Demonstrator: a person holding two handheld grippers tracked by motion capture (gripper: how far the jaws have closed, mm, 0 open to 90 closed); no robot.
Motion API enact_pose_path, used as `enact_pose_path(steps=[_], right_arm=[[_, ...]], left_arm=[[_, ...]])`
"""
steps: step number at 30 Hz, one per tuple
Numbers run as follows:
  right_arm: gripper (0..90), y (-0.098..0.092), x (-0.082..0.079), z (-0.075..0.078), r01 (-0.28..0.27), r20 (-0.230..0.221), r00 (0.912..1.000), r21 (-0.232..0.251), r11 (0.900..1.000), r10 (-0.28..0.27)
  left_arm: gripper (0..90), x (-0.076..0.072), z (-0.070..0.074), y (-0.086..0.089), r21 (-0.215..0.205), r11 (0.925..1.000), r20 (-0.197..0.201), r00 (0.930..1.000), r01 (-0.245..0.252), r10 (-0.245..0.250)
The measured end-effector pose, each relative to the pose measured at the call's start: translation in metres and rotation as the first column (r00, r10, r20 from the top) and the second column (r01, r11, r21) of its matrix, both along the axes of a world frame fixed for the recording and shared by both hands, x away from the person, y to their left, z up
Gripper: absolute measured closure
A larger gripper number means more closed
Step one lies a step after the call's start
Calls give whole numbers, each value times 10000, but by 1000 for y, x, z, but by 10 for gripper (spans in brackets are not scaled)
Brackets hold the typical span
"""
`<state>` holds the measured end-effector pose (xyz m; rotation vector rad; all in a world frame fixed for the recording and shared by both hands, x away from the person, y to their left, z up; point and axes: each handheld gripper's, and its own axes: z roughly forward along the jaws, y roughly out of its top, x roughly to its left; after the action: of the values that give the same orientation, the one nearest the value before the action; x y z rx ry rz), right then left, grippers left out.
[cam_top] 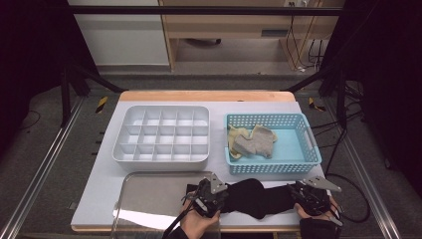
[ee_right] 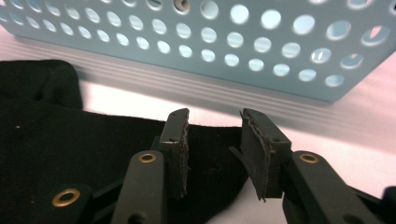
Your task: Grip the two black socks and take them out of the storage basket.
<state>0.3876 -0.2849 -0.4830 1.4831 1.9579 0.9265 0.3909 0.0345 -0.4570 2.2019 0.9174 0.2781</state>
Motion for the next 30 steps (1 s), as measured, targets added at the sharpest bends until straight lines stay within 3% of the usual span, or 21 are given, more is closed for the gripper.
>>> enact_pose_path(steps=[1,2,3,7,12,16,23,28,30], right_arm=[[635,0,0,0,0,0,10000,0,10000,0],[700,2,1,0,-11,-15,10000,-212,9998,10],[700,2,1,0,-11,-15,10000,-212,9998,10],[894,0,-1,3,22,-93,10000,11,10000,-22],[900,-2,-7,14,-118,345,9993,170,9998,112],[900,4,-14,28,-388,809,9961,393,9985,356],[900,38,-15,49,-1360,1260,9833,318,9902,1310],[896,58,-4,42,-1805,896,9803,457,9825,1759],[853,59,-1,38,-1831,833,9804,476,9819,1788]], left_arm=[[886,0,2,1,-182,9998,14,10000,54,-54],[888,-1,6,3,-461,9988,-13,9999,143,-143],[889,-1,6,3,-461,9988,-13,9999,143,-143],[889,-5,18,10,-1026,9941,139,9993,351,-339],[890,-9,31,23,-1491,9874,305,9983,533,-493],[890,-13,42,43,-1834,9820,446,9983,459,-383],[889,-15,47,86,-1757,9844,415,9990,-88,164],[888,-12,30,99,-1384,9894,63,9989,-443,456],[887,-12,22,100,-1205,9915,-34,9988,-493,492]])
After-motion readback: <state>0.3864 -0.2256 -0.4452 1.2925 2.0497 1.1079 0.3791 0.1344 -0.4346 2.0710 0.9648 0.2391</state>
